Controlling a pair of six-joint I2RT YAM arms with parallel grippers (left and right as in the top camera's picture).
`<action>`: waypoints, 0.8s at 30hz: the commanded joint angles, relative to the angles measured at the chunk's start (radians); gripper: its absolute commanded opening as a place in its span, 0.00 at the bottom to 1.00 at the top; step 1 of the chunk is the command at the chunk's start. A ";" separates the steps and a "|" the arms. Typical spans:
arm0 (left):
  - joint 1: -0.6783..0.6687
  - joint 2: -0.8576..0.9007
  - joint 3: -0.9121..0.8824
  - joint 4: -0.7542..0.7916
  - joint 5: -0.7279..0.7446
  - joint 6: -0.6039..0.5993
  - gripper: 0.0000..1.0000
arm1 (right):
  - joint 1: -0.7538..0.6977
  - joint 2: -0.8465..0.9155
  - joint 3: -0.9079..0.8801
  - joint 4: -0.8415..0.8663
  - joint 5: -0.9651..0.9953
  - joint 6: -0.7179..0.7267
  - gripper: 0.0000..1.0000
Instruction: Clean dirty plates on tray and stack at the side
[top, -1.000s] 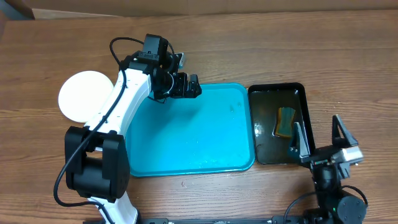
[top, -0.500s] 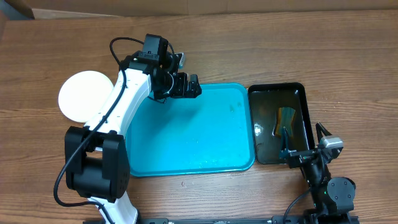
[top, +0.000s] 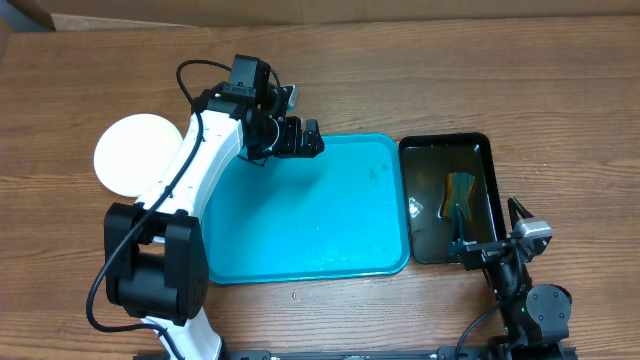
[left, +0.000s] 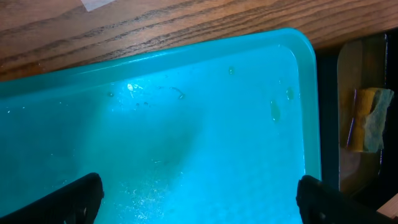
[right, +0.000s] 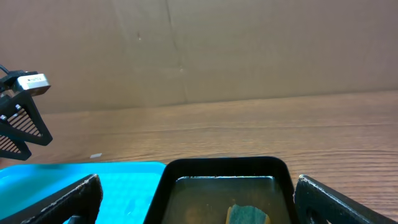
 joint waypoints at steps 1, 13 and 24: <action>-0.002 0.005 -0.004 0.003 -0.006 0.008 1.00 | -0.008 -0.010 -0.010 0.003 0.002 0.003 1.00; -0.002 0.005 -0.004 0.003 -0.006 0.008 1.00 | -0.008 -0.010 -0.010 0.003 0.002 0.003 1.00; -0.023 -0.076 -0.006 0.002 -0.099 0.008 1.00 | -0.008 -0.010 -0.010 0.003 0.002 0.003 1.00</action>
